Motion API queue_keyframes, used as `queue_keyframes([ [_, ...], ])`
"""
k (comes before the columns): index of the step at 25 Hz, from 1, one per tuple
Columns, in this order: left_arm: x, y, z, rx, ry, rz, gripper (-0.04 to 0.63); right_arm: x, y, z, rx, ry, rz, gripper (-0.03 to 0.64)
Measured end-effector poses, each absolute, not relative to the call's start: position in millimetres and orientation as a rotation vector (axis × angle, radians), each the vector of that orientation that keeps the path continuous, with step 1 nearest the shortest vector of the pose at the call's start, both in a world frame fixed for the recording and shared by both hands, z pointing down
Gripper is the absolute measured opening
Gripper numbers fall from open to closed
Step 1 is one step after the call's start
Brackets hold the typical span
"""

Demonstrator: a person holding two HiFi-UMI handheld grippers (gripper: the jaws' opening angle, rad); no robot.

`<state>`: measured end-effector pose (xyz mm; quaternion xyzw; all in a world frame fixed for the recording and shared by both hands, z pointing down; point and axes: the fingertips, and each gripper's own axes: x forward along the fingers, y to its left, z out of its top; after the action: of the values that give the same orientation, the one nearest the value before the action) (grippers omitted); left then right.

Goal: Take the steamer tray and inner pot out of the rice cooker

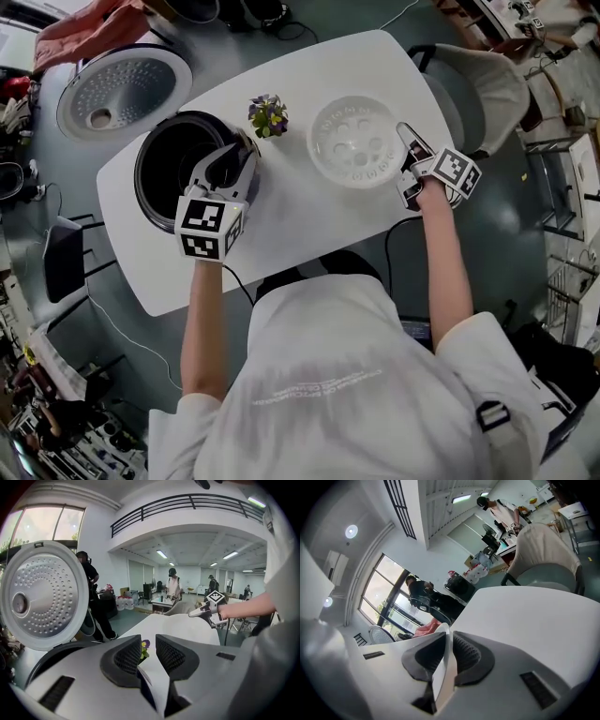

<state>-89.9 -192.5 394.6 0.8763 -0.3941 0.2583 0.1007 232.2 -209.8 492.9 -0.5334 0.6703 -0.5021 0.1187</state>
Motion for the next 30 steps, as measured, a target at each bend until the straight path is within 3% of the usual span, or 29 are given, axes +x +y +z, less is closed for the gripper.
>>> queue_keyframes([
  [25, -111, -185, 391, 2.443, -1.4, 0.877, 0.104, 247, -226, 607, -1.593, 1.954, -1.619, 0.063],
  [30, -124, -175, 388, 2.432, -1.418, 0.86, 0.104, 253, -219, 614, -1.635, 1.97, -1.622, 0.118],
])
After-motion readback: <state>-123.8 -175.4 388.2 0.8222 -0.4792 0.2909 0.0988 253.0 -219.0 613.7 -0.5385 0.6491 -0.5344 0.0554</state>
